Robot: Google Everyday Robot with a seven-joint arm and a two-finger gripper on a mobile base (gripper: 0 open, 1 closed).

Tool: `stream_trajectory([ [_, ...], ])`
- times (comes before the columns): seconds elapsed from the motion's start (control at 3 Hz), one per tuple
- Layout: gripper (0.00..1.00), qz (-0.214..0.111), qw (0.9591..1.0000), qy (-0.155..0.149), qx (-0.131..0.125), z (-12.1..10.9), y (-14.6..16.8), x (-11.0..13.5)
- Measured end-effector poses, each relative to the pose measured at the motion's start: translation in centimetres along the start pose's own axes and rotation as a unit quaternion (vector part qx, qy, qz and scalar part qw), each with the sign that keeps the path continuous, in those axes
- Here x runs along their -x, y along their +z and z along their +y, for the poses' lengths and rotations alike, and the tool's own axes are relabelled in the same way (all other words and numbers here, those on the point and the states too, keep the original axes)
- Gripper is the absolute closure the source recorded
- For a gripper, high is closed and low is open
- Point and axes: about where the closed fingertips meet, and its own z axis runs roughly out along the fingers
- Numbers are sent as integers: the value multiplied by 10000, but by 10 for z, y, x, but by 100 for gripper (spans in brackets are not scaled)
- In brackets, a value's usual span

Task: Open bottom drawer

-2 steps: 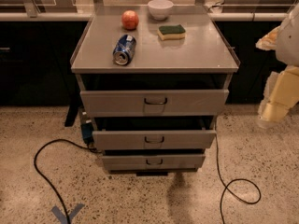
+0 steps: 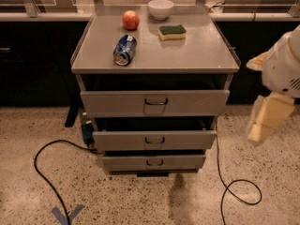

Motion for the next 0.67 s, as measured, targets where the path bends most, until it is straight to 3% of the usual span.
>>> stream_trajectory([
  [0.33, 0, -230, 9996, -31, 184, 22, 68, -5],
  [0.67, 0, -689, 9967, -86, 425, 49, 181, -2],
])
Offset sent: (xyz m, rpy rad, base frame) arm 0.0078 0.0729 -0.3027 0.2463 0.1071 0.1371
